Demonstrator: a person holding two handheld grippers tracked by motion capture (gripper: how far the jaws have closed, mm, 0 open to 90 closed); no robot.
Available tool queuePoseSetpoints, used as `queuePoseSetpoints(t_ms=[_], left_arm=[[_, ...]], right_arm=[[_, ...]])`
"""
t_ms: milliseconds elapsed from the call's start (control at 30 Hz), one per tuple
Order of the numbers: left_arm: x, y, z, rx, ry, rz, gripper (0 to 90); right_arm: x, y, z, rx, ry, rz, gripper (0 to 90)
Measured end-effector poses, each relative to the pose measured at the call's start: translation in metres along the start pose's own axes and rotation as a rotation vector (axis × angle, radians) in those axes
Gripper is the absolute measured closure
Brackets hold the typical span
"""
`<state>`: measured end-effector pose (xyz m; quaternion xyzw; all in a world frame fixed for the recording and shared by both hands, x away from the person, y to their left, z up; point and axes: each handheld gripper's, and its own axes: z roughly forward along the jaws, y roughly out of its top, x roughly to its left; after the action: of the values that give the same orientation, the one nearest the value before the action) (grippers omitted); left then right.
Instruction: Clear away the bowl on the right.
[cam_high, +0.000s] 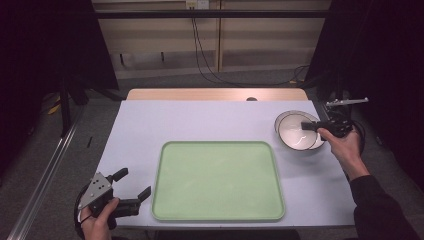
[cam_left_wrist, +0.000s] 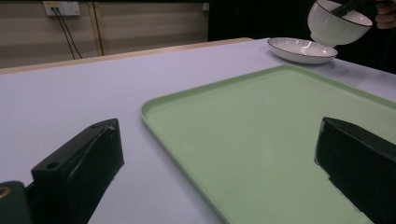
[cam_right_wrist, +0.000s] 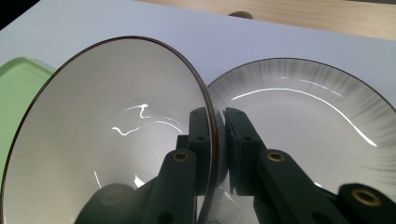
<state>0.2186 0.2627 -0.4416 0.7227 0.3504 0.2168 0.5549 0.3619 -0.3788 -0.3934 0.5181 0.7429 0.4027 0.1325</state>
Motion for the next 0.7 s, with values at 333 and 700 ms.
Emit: queuePoseSetpoints(t_ms=[333, 700], left_arm=[[0.0, 0.0, 0.0, -0.002, 0.003, 0.001, 1.1], [0.0, 0.001, 0.0, -0.006, -0.012, 0.004, 1.1]], right_arm=[[0.023, 0.003, 0.012, 0.039, 0.066, -0.066, 82.2], [0.042, 0.001, 0.018, 0.055, 0.104, -0.069, 82.2]])
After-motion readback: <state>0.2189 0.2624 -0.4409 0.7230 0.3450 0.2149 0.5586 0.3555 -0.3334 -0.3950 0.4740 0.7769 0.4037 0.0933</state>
